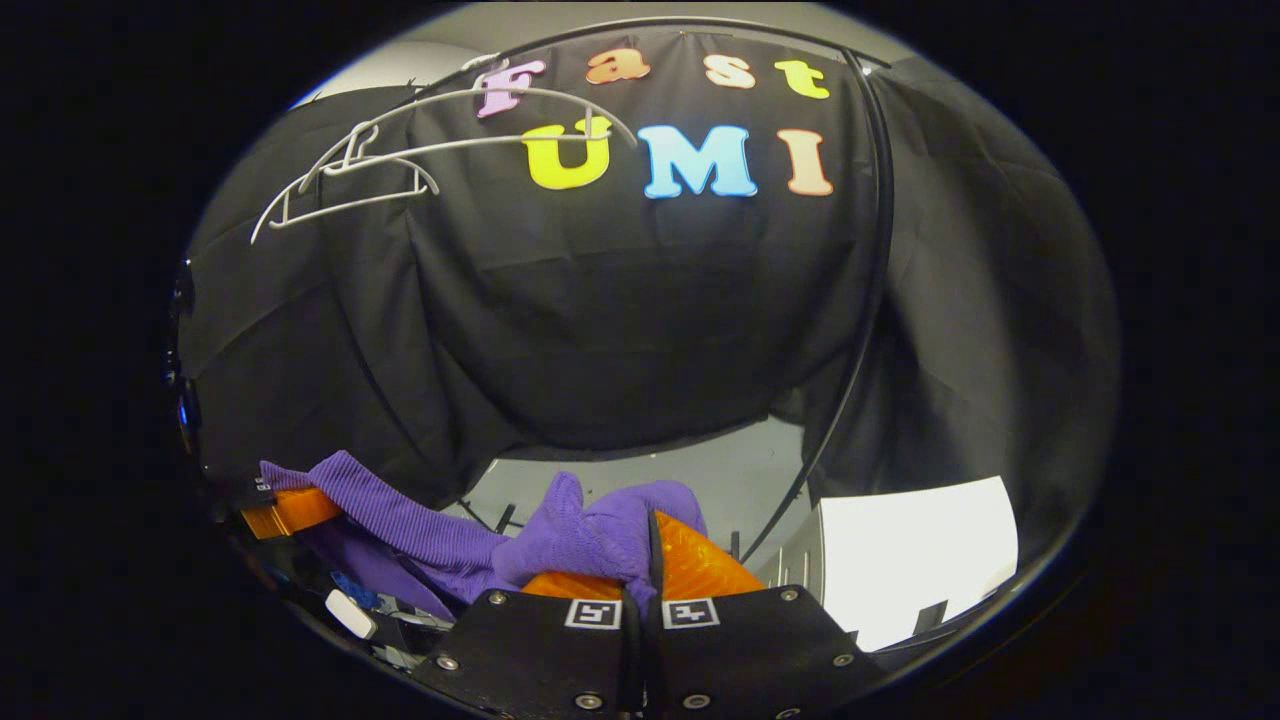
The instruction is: Grasp the clothes on the hanger with both hands and then place them into the laundry hamper below.
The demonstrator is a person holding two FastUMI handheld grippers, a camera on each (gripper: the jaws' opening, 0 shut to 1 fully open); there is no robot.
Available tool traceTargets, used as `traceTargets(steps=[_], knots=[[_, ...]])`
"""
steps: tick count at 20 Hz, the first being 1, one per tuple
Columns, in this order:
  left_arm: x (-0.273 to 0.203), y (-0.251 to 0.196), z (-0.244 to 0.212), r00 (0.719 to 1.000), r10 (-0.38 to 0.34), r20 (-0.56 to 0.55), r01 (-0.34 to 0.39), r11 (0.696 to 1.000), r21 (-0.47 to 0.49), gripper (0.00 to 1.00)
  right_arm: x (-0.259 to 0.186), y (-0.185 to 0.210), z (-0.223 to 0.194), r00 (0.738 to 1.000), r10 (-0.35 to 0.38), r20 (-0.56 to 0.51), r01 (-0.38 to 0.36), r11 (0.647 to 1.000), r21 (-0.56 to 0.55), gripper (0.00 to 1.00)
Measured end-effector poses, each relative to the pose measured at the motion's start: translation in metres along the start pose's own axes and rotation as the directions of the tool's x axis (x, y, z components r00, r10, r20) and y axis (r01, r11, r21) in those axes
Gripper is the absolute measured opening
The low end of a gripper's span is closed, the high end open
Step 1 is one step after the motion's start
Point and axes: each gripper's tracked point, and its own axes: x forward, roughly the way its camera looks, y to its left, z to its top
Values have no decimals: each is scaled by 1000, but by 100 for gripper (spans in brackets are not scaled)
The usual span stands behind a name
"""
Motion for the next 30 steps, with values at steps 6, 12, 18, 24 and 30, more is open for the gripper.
traceTargets(steps=[6, 12, 18, 24, 30], knots=[[38, 13, -86, 988, 30, -149, -36, 999, -41, 1, 41, 4, -60, 989, 9, -147, -5, 999, 34, 1], [75, 33, -138, 967, 64, -245, -83, 994, -69, 1, 66, -6, -117, 956, -11, -294, 33, 997, 69, 1], [98, 27, -157, 959, 61, -275, -73, 997, -33, 0, 78, -5, -148, 938, -7, -347, 47, 993, 107, 2], [103, 22, -165, 954, 58, -294, -63, 998, -9, 7, 84, 4, -148, 935, 11, -354, 32, 993, 117, 2], [100, 23, -169, 951, 59, -304, -51, 998, 34, 2, 78, 6, -153, 920, 13, -392, 36, 992, 117, 3]])
